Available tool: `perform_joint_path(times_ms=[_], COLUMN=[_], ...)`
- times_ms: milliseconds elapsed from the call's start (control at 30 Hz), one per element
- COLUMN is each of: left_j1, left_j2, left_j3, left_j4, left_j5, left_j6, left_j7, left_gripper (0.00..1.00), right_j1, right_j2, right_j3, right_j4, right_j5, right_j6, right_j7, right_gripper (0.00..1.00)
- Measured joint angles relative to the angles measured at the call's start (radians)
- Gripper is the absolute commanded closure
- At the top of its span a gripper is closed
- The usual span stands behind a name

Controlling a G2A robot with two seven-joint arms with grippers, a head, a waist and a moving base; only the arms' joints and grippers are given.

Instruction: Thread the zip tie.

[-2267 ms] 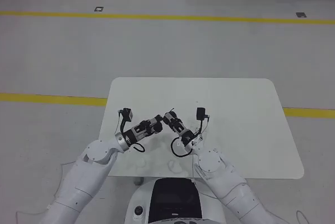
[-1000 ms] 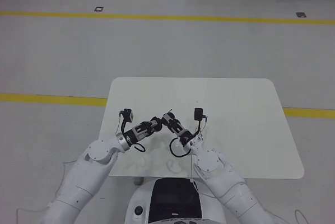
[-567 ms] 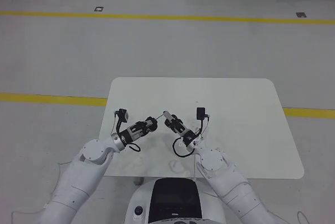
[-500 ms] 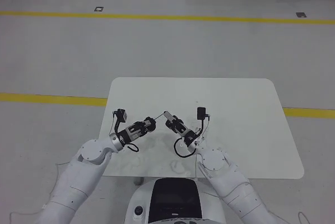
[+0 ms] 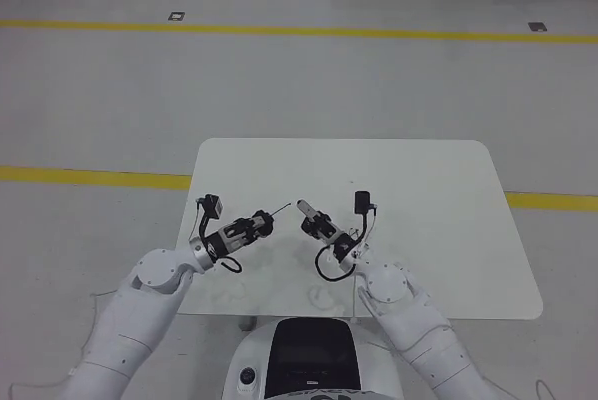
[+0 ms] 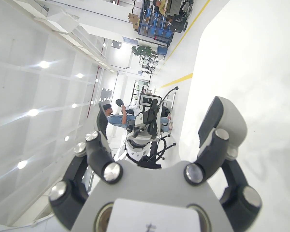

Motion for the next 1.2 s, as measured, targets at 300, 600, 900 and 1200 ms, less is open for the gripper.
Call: perform_joint_path(times_ms=[300,600,900,1200], left_j1=[-0.027,-0.106,-0.107,-0.143], left_j2=[0.028,0.028,0.025,0.024], left_j3=[-0.066,-0.026,-0.009,0.04], left_j4=[0.074,0.19,0.189,0.226], left_j5=[-0.165,-0.228,-0.235,-0.234], left_j6=[0.035,0.033,0.051,0.013], left_j7=[-0.363,-0.546,-0.525,-0.598], left_gripper=[1.0,1.0,1.0,1.0], right_j1=[0.071,0.15,0.15,0.21], right_j2=[0.033,0.033,0.034,0.028], right_j3=[0.098,0.066,0.061,0.037], right_j4=[0.111,0.2,0.211,0.294], right_j5=[0.267,0.357,0.381,0.55], right_j6=[0.051,0.05,0.074,0.057], right_j7=[0.464,0.68,0.708,0.924], right_gripper=[0.0,0.0,0.0,0.0])
